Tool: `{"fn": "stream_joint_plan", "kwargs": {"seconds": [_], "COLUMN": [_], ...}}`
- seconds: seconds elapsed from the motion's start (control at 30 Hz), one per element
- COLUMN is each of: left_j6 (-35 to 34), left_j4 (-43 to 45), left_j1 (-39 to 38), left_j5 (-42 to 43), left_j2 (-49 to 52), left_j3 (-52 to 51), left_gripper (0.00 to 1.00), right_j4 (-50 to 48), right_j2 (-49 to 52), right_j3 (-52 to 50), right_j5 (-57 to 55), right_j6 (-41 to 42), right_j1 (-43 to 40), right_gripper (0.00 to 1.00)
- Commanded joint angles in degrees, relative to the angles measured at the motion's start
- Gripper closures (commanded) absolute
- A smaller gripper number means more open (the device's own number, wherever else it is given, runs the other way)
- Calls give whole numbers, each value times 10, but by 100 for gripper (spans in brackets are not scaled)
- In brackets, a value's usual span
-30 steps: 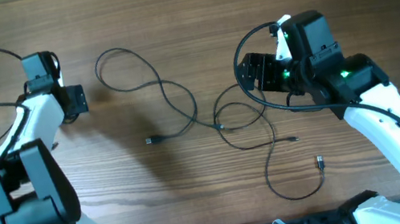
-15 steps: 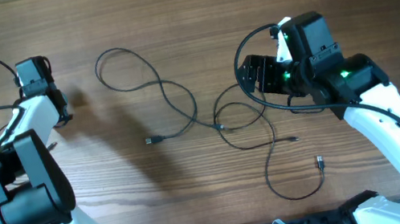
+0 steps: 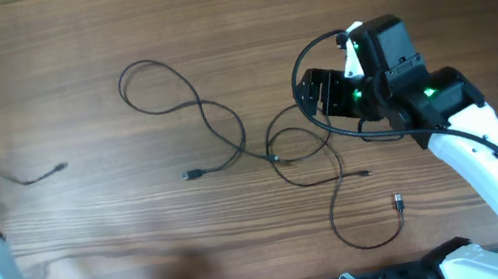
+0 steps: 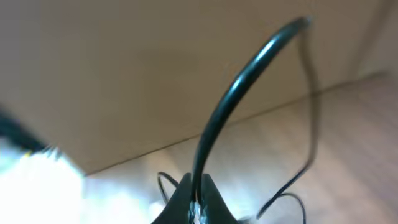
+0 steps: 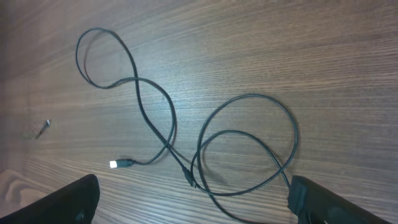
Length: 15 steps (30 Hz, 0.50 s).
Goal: Untangle cables
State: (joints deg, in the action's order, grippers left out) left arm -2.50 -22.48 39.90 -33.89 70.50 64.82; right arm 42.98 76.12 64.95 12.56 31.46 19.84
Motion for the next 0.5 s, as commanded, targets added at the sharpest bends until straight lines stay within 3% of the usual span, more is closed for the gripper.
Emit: {"fn": "stream_joint_plan", "kwargs": {"seconds": [0.0, 0.13, 0.27, 0.47], "left_j6": [-13, -76, -182, -190], "left_j4": [-14, -14, -31, -31], "left_j1": [90, 181, 210, 210], "left_j5": [-22, -40, -38, 131], "left_j2": [-29, -38, -34, 15], "left_j3": [1, 2, 2, 1], "left_gripper": [96, 96, 96, 96], "right_j4": [-3, 5, 6, 6], "right_j2": [-6, -6, -6, -6], "right_j3": [2, 2, 2, 2], "right_j5": [-7, -7, -7, -7], "right_j6": [0, 0, -2, -4], "right_j1": [-2, -2, -2, -2], "right_gripper": [0, 0, 1, 0]}}
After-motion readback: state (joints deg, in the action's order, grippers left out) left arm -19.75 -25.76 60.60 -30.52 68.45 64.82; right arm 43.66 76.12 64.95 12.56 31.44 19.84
